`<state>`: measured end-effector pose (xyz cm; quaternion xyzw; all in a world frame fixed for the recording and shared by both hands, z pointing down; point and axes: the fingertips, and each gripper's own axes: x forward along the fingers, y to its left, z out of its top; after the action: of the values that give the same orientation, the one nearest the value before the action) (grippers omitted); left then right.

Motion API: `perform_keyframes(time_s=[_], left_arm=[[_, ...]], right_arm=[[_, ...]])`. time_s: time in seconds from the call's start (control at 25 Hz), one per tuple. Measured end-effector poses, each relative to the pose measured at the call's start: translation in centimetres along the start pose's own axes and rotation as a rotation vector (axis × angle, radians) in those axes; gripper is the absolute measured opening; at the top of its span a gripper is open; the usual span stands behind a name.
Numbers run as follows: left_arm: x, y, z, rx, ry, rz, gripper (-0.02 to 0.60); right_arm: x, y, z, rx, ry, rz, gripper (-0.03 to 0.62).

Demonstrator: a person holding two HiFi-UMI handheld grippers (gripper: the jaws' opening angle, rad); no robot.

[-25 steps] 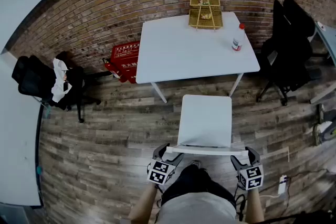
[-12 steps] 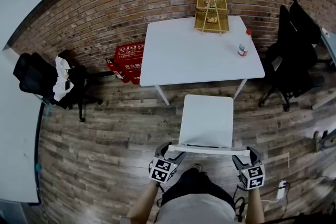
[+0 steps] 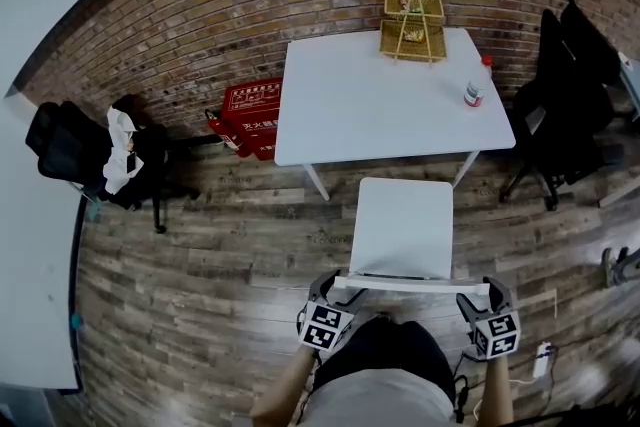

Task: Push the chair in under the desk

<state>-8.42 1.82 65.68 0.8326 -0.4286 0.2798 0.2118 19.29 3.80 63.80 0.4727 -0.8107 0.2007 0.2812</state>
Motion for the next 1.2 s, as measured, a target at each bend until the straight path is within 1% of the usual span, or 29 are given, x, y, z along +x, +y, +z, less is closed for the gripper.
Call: perform_keyframes(time_s=[0.2,0.36,0.44,0.52,0.64,0.92,1.2], left_arm=[[0.3,0.1,0.1,-0.001,-0.003,0.001,0.318],[0.3,0.5,0.1,0.000,-0.004,0.006,0.319],[0.3,0.5,0.3,-0.003,-0.008,0.008,0.319],[0.6,0.6,0.5,-0.004,-0.007,0.011,0.319],[1.0,0.7,0.6,-0.005,0.002,0.016,0.319],[2.1,1.0,1.9,-0.023,-0.002,0.033,0.321],[3.0,1.2,2.7,-0.035,0.002,0.049,0.321]], right_arm=[[0.2,0.0,0.8,0.004,-0.012,-0.001,0.314],[0.5,-0.1,0.7,0.002,0.007,0.001,0.314],[0.6,-0.1,1.0,0.013,-0.002,0.003,0.314],[0.8,-0.5,1.5,0.014,-0.011,0.001,0.314],[1.2,-1.1,1.4,0.004,0.001,0.009,0.314],[2.2,-2.4,2.5,-0.004,0.015,0.015,0.314],[3.1,-3.5,3.7,-0.007,0.005,0.025,0.314]])
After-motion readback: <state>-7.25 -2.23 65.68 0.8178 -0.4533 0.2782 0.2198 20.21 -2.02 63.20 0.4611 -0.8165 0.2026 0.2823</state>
